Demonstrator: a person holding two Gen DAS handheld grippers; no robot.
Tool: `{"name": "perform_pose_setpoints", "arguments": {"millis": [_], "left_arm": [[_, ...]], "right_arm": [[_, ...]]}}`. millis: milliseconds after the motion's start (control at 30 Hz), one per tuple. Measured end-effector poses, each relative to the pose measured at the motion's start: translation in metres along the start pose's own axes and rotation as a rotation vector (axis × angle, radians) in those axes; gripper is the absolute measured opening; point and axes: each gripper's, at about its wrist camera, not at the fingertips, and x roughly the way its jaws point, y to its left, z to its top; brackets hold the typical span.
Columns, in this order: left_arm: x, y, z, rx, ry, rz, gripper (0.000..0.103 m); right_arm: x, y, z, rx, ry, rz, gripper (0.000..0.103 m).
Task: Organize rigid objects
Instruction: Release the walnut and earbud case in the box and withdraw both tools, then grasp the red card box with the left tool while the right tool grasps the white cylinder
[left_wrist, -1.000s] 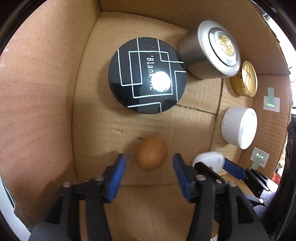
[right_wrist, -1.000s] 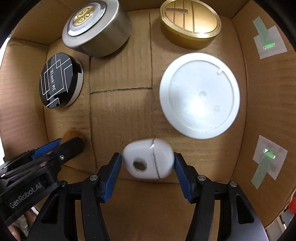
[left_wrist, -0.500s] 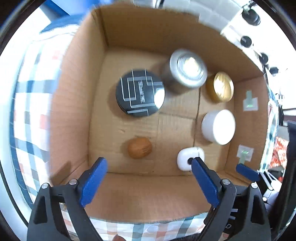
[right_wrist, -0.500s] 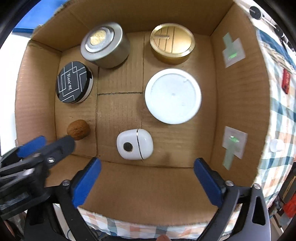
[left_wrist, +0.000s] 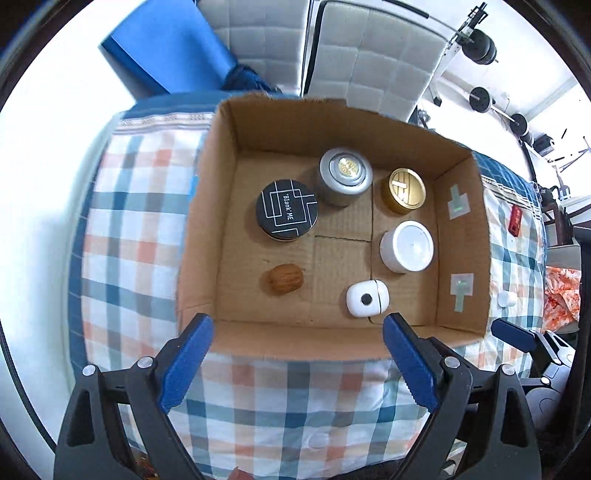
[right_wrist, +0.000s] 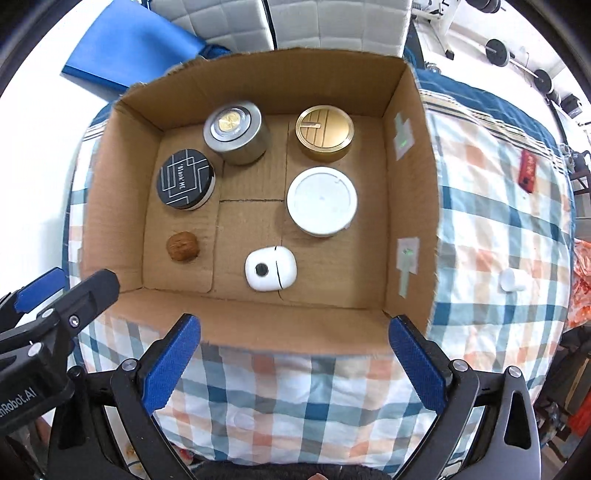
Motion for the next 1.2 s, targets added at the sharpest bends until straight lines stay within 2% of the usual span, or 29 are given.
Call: {"name": "perform_pose_setpoints", "arguments": {"millis": [167,333,500,767,867,967,1100,1200], "left_arm": [[-0.035,-0.002,-0.017,0.011,-0.071,-0.011,0.094],[-0.069,-0.004,-0.032,0.029,-0.127,0.009,0.094],[-0.090,-0.006,-0.045,0.033,-0.154,0.007,0.094],[-0.108,-0.020,-0.061,0.032,-0.179,-0.001,0.094],[-0.108,-0.039,-0.061,0.059,-0.191,0.007,0.094],[-0.100,-0.068,-0.056,0.100,-0.182,-0.015,0.094],[-0.075,-0.129,-0.042,0.178,-0.153,-0.059,0.094],[-0.051,-0.177,-0.029,0.239,-0.152,-0.033,0.094]], "right_arm": [[-0.031,-0.001,-0.030,-0.010,-0.042,0.015,0.103],[-0.057,0.000,-0.049,-0.024,-0.088,0.012,0.103],[-0.083,-0.001,-0.064,-0.051,-0.124,0.032,0.103],[-0.104,-0.013,-0.069,-0.044,-0.161,0.076,0.103],[-0.108,-0.038,-0.068,0.001,-0.167,0.088,0.103],[-0.108,-0.072,-0.067,0.061,-0.166,0.070,0.103],[-0.098,-0.143,-0.068,0.174,-0.148,0.007,0.103],[-0.081,-0.196,-0.070,0.259,-0.119,-0.042,0.103]]}}
